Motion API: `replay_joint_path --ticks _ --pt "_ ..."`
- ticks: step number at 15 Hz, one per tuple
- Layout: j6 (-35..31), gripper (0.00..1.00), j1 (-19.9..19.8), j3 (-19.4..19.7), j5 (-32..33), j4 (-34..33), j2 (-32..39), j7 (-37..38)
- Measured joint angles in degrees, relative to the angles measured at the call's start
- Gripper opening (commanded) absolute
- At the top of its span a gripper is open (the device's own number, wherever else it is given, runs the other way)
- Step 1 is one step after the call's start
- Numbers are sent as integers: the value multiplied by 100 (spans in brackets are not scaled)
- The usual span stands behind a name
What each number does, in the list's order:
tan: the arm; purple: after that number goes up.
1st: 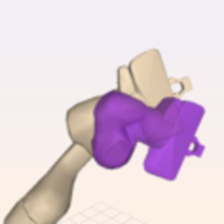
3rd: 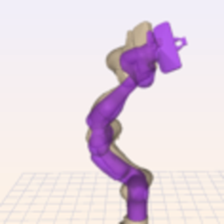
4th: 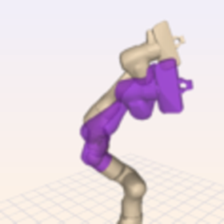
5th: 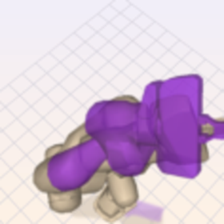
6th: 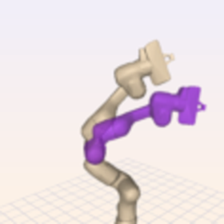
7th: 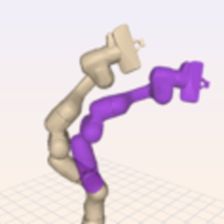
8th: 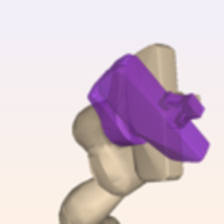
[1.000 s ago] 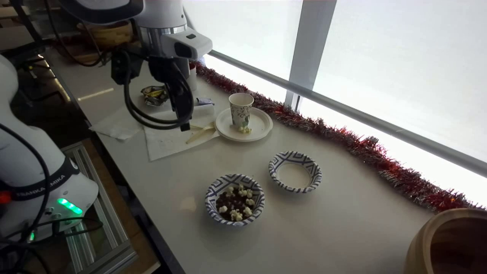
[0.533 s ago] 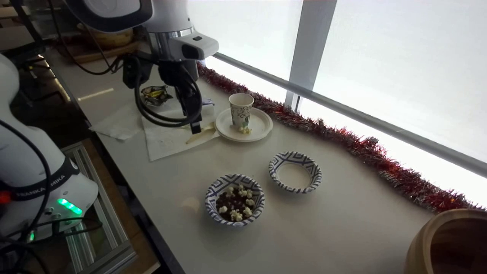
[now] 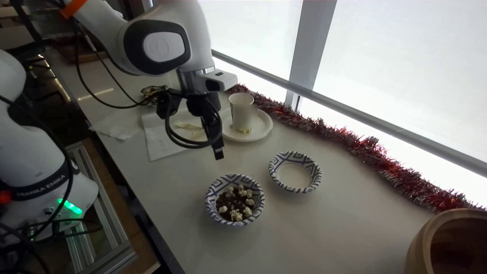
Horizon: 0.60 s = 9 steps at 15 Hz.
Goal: Pick up the bowl with content, empty its content into the cup and place the bowl on top of the other bowl
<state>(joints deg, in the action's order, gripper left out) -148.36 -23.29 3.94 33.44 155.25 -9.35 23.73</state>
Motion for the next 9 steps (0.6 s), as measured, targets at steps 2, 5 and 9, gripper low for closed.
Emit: replay_joint_path --ticks 2,5,9 --pt "-1 100 2 60 423 -184 362 481" --pt "0 100 102 277 810 -433 825 952" --pt "0 93 373 643 899 -700 1348 1272"
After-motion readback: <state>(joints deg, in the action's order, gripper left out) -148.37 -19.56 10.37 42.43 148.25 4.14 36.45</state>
